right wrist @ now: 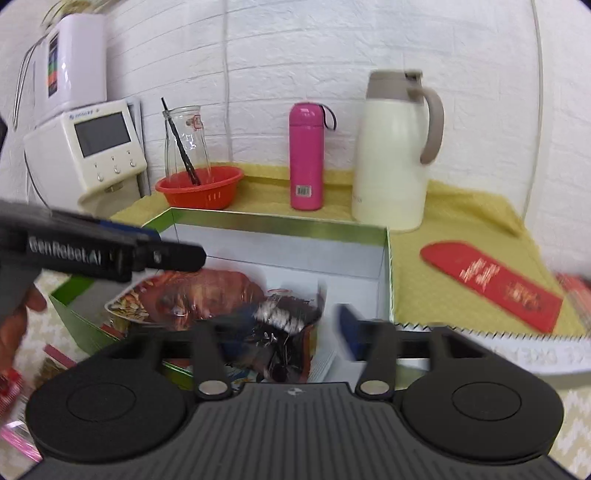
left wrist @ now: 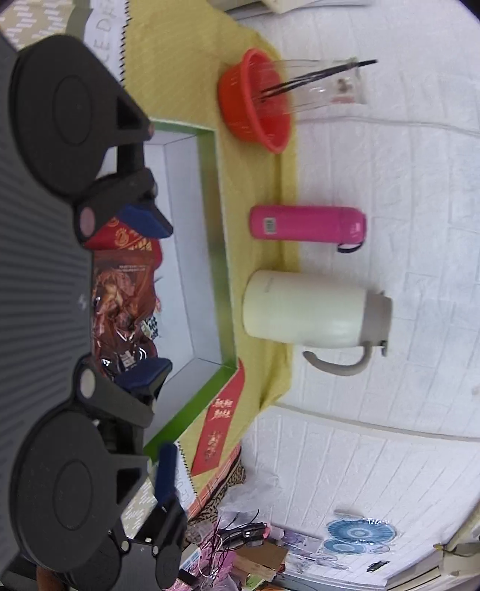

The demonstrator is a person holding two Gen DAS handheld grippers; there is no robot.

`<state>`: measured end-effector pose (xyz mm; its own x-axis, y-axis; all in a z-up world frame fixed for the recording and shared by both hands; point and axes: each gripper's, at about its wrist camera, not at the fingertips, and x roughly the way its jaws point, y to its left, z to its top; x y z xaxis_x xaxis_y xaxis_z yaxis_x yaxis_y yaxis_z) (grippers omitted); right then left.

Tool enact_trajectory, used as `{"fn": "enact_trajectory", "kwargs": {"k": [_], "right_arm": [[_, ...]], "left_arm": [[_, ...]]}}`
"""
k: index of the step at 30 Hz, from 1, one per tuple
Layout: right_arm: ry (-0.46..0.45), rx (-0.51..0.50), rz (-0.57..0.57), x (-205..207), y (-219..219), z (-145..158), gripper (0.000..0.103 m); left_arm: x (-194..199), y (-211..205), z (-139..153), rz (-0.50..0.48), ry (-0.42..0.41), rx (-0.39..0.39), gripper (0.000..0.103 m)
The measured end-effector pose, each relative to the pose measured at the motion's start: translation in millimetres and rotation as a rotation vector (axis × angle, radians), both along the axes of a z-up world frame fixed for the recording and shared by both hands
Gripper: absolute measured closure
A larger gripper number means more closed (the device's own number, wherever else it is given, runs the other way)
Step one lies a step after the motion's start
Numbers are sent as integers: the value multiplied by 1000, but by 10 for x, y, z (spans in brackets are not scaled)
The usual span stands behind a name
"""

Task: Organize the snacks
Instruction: 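Open both tools to release the jerky bag into the box, then move both tools back to the snack pile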

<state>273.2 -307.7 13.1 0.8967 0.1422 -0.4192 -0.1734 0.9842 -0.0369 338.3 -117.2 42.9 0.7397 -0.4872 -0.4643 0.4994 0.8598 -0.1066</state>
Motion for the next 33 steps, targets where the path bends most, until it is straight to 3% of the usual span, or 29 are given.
{"fn": "enact_trajectory", "kwargs": {"k": [11,22,33], "right_arm": [[-33,-41,29,-217,148,155,0],[-45,-43,32,-690,343,388,0],[-32,-9,58,-1244,474,481,0]], "left_arm": [[-184,183,184,100,-11,6,27],[-819,366,424,152,-88,30,27],[-1449,564,550,204,-97,31,26]]}}
